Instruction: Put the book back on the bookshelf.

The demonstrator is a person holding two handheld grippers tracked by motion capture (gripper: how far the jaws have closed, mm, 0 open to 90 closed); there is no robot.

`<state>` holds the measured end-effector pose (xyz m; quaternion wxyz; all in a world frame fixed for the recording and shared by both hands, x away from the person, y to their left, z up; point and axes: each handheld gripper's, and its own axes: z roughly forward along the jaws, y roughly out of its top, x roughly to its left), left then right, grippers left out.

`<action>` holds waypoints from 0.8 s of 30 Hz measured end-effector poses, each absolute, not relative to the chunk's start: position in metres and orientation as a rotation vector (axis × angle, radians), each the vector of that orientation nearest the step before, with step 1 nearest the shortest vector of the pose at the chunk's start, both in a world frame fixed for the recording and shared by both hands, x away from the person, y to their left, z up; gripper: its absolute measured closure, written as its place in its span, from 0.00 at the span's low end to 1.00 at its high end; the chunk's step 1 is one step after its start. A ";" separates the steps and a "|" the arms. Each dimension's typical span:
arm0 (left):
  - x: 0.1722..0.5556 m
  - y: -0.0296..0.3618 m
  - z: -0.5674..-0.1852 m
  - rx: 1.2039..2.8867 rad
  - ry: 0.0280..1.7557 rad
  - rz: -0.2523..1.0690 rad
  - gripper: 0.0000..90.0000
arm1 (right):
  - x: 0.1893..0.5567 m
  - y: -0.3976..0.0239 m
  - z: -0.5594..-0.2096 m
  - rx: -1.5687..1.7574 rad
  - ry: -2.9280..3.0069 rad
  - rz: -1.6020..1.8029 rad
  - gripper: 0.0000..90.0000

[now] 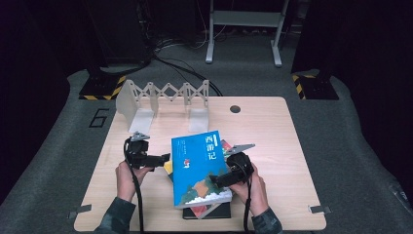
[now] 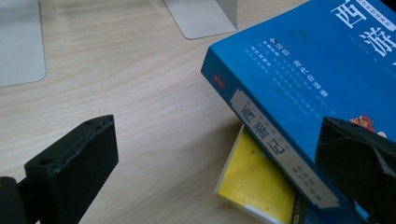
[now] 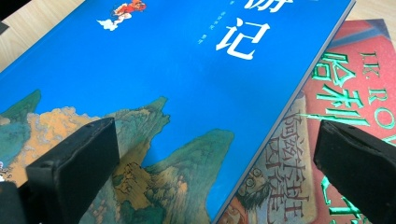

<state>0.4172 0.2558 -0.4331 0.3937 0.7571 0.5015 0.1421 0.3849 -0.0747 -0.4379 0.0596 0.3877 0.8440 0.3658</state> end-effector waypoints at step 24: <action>0.454 0.218 -0.439 2.056 1.243 0.214 0.00 | 0.383 -0.063 -0.439 1.121 2.579 1.105 0.00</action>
